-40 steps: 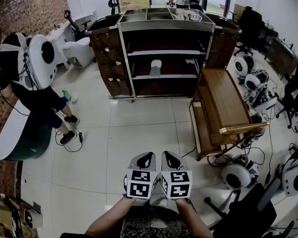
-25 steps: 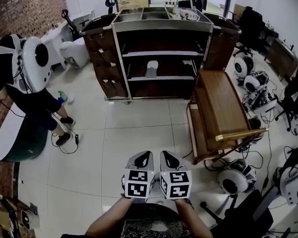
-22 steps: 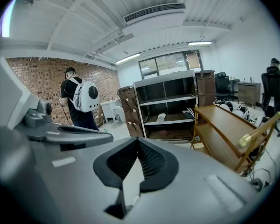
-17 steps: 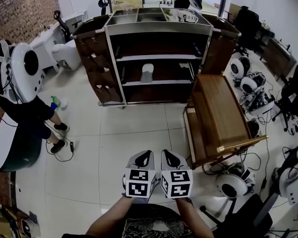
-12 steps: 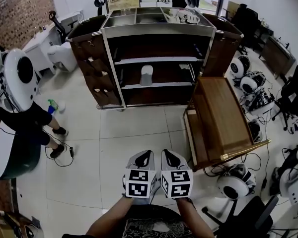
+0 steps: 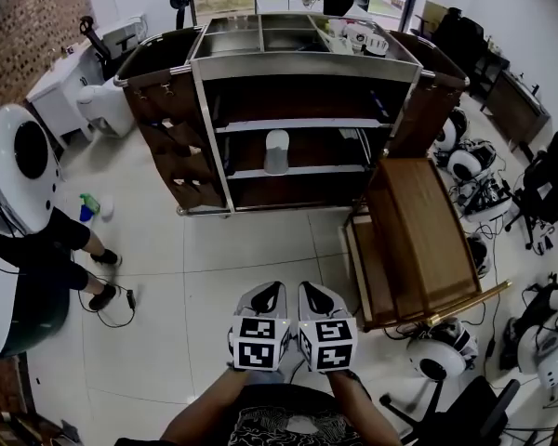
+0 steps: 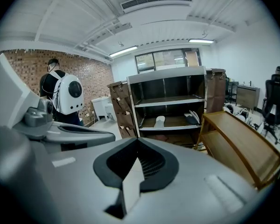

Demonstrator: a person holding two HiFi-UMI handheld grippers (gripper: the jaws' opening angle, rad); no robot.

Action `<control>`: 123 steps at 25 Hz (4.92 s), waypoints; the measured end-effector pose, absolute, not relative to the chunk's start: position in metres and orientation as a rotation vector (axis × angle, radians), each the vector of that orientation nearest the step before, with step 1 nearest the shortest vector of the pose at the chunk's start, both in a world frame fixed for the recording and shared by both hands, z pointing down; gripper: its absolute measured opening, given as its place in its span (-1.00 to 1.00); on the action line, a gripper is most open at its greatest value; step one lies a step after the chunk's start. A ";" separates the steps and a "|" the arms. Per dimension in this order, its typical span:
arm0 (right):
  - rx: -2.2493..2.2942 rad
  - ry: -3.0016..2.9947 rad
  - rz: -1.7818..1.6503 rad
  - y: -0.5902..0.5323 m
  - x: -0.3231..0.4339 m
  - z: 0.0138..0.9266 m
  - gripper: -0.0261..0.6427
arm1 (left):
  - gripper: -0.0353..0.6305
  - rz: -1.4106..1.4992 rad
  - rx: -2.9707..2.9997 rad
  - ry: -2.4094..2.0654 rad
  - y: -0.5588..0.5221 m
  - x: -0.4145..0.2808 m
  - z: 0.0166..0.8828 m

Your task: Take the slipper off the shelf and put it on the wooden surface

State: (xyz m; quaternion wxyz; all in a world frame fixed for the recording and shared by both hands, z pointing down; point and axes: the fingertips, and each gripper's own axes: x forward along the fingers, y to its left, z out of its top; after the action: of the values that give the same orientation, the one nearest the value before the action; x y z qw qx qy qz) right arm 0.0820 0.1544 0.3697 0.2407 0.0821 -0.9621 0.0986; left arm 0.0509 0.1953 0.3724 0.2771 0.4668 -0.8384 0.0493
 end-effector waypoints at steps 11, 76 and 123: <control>0.246 -2.629 0.256 0.157 0.013 0.368 -0.92 | -0.88 0.117 1.287 -2.236 0.194 -0.018 0.372; 0.070 -2.662 0.303 -0.053 -0.311 0.430 -0.92 | -0.88 0.173 1.113 -2.307 -0.005 -0.322 0.433; 0.268 -2.553 0.277 -0.140 -0.488 0.710 -0.51 | -0.88 0.177 1.170 -2.302 -0.056 -0.475 0.627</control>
State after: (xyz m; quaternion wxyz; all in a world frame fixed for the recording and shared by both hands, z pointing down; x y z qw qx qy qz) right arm -0.4878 -0.1404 0.7100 0.2764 0.0997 -0.9503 0.1031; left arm -0.4750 -0.0561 0.6268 0.2730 0.4347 -0.8557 0.0659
